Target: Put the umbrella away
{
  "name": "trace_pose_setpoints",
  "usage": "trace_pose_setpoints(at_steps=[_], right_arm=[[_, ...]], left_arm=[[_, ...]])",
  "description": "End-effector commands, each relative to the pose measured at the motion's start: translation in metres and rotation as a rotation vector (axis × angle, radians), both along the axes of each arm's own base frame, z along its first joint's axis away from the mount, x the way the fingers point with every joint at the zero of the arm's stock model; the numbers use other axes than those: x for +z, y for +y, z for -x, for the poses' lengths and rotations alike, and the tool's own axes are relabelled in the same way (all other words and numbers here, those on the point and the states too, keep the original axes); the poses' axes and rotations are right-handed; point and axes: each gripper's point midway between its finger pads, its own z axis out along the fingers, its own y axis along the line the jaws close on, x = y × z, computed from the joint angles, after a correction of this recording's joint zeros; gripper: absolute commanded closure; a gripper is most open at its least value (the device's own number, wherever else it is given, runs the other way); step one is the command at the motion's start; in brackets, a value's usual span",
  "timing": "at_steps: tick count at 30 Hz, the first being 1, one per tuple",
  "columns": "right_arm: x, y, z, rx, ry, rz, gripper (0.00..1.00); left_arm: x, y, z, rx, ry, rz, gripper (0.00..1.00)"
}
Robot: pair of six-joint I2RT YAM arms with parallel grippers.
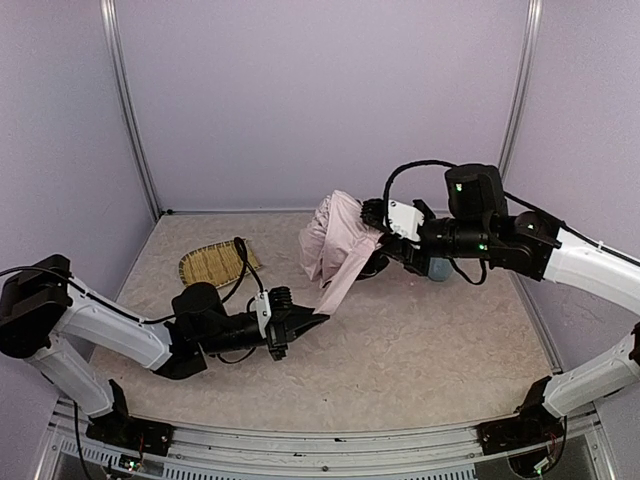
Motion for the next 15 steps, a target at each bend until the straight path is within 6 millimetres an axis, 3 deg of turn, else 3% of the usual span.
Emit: trace_pose_setpoints(at_steps=[1, 5, 12, 15], right_arm=[[0.047, -0.011, 0.005, -0.009, -0.022, -0.117, 1.00], [0.061, -0.008, 0.037, 0.132, 0.022, -0.150, 1.00], [0.058, -0.007, 0.100, 0.425, 0.120, -0.145, 1.00], [0.046, -0.002, 0.126, 0.574, 0.196, -0.134, 1.00]], left_arm=[[-0.056, 0.020, -0.006, 0.010, 0.073, -0.186, 1.00], [-0.085, 0.030, -0.038, 0.100, 0.076, -0.285, 1.00], [-0.089, 0.024, -0.070, 0.120, -0.023, -0.354, 1.00], [-0.095, 0.018, -0.084, 0.128, -0.076, -0.380, 1.00]])
